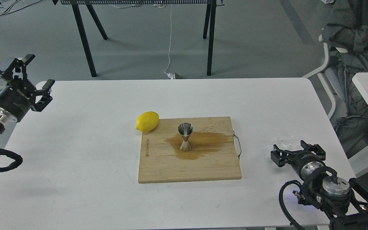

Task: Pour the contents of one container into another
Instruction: 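Lower the right gripper to the small clear glass and grasp it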

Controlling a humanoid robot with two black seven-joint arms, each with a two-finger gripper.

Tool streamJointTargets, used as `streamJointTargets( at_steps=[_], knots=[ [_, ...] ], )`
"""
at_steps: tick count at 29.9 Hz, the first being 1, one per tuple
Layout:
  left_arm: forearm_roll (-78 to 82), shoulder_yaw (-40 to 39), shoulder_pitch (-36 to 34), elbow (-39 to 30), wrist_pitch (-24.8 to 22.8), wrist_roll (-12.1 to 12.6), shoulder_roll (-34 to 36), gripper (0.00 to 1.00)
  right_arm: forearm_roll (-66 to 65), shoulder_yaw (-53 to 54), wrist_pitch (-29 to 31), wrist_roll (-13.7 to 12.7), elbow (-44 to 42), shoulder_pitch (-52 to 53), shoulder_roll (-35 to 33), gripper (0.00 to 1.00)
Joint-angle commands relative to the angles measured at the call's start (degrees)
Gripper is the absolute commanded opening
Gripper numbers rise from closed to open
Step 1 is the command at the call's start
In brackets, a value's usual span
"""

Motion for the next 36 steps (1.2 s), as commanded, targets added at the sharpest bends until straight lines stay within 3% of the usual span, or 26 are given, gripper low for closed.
streamJointTargets(
  at_steps=[1, 8, 21, 36],
  knots=[
    [0.0, 0.0, 0.06, 0.01, 0.0, 0.0, -0.02, 1.0, -0.38, -0.01, 0.31, -0.08, -0.8, 0.52, 0.63, 0.98],
    [0.0, 0.0, 0.15, 0.01, 0.0, 0.0, -0.11, 1.0, -0.82, -0.1, 0.58, -0.08, -1.94, 1.05, 1.43, 0.96],
    [0.0, 0.0, 0.15, 1.07, 0.0, 0.0, -0.72, 1.0, -2.58, -0.1, 0.75, -0.08, -2.3, 1.84, 2.04, 0.7],
    [0.0, 0.0, 0.15, 2.03, 0.0, 0.0, -0.9, 1.0, -2.75, -1.33, 1.19, -0.17, -2.56, 1.84, 2.04, 0.58]
  ],
)
